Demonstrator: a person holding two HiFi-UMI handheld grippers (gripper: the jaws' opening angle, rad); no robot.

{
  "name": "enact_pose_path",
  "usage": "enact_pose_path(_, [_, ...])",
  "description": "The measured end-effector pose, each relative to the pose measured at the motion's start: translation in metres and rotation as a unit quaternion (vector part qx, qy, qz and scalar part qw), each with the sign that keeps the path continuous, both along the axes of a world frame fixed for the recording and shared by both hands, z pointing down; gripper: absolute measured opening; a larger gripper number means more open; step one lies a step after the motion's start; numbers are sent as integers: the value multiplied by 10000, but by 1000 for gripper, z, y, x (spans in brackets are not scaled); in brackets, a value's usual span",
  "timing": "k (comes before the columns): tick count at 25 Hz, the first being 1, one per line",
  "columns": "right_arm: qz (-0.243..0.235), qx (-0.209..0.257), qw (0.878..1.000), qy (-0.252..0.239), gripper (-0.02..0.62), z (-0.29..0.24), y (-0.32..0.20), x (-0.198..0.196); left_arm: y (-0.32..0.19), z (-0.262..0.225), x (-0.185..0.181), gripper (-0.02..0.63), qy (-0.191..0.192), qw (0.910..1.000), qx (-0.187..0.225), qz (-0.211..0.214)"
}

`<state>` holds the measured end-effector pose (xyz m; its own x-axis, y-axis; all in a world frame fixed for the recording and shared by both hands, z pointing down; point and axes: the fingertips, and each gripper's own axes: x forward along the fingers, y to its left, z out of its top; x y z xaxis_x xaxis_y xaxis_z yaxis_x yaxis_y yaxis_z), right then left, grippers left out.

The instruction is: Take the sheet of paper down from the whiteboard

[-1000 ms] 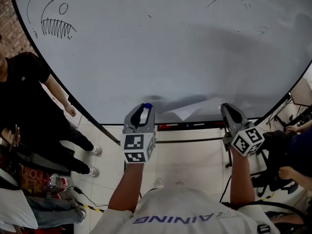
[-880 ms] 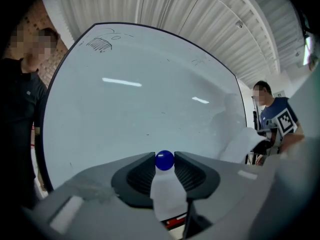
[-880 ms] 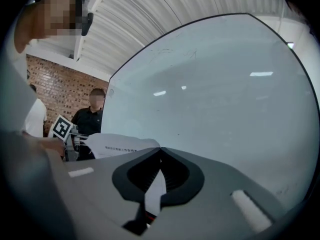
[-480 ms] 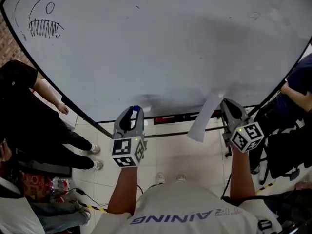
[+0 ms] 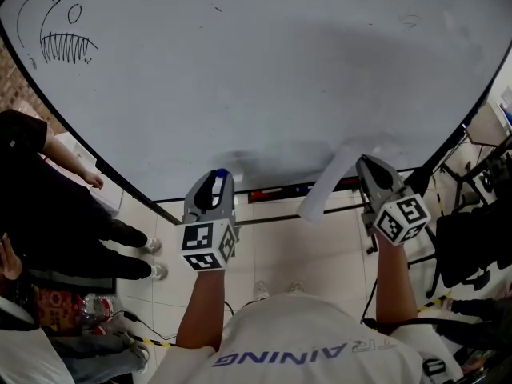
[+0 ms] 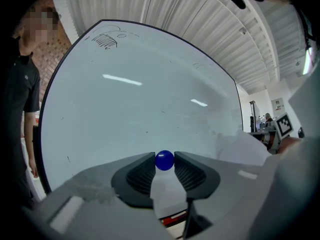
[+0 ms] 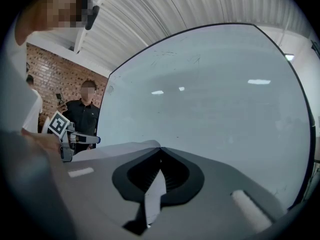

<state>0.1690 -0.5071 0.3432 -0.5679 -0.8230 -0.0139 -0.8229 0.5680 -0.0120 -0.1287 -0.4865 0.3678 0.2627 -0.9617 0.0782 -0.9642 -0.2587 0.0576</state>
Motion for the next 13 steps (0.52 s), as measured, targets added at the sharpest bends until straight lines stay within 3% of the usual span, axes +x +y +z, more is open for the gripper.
enact_pose_path(13, [-32, 6, 10000, -3, 8, -1, -1, -6, -1, 2, 0, 129, -32, 10000, -42, 36])
